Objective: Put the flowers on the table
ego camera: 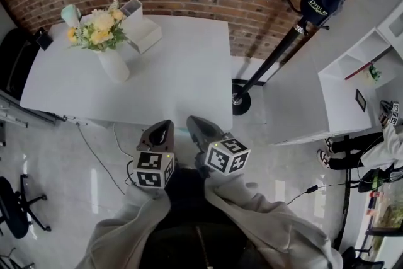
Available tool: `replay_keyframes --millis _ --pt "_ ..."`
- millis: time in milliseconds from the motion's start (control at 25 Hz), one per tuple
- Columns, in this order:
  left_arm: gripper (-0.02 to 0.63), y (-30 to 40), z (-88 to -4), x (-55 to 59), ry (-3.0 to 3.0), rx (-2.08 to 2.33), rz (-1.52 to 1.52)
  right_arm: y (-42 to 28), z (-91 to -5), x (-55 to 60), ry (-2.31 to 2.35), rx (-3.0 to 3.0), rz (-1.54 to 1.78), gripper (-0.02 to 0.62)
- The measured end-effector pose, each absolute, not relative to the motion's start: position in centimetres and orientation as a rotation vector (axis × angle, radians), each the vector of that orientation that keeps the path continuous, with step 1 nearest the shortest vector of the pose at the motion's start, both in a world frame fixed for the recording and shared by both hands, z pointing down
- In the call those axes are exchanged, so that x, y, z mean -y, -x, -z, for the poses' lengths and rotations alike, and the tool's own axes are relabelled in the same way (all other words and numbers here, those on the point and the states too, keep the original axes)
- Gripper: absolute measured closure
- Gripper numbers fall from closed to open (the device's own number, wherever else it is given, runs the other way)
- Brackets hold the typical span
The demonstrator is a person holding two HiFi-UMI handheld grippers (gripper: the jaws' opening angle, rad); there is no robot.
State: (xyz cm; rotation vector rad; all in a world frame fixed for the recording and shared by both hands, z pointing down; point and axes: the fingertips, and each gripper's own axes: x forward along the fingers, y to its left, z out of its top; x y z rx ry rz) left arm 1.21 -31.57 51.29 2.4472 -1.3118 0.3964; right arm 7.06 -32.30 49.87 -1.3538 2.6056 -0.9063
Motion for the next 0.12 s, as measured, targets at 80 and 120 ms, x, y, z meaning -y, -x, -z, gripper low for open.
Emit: replay_keyframes --millis 80,120 --pt "0.603 -1.23 -51.5 31.31 -2.452 1.303 -0.411 -6.78 -49.94 32.08 1.345 -2.611 0.911 0.595" --pt "0.603 -1.23 -51.58 31.19 -2.456 1.299 -0.419 -6.64 -49.95 31.99 1.34 -2.613 0.913 0.595"
